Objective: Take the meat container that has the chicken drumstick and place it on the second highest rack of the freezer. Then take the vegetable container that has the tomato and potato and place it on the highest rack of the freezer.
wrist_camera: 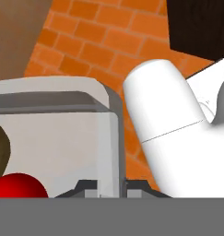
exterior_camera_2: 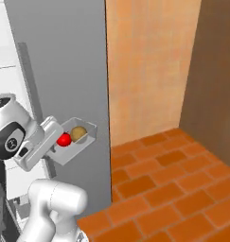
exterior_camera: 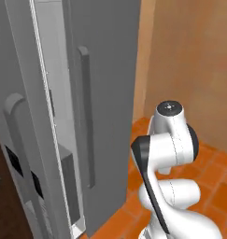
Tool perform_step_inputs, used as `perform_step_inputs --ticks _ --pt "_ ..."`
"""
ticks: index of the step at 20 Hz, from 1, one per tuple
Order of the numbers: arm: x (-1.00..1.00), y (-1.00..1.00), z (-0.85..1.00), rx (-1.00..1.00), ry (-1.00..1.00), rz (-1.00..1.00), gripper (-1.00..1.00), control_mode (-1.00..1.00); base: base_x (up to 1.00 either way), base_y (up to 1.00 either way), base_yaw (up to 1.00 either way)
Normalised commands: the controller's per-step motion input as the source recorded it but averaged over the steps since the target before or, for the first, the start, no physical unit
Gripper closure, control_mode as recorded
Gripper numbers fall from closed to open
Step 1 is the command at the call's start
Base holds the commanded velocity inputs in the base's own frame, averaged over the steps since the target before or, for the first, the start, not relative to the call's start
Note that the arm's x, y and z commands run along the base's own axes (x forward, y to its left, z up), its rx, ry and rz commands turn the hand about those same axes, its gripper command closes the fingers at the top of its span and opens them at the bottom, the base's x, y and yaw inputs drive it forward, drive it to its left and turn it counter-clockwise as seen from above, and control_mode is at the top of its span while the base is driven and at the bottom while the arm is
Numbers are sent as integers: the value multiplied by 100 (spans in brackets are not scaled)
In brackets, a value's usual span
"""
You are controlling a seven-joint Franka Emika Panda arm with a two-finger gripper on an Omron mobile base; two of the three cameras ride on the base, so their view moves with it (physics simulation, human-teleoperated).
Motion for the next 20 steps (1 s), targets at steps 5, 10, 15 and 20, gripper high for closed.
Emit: perform_step_inputs --ticks 5,10,15,20 --pt "0 0 0 0 0 0 100 100 8 -22 72" --pt "0 0 0 0 0 0 100 100 10 -39 69" --pt "0 0 0 0 0 0 100 100 7 -20 68" --pt "0 0 0 0 0 0 100 100 6 2 23"
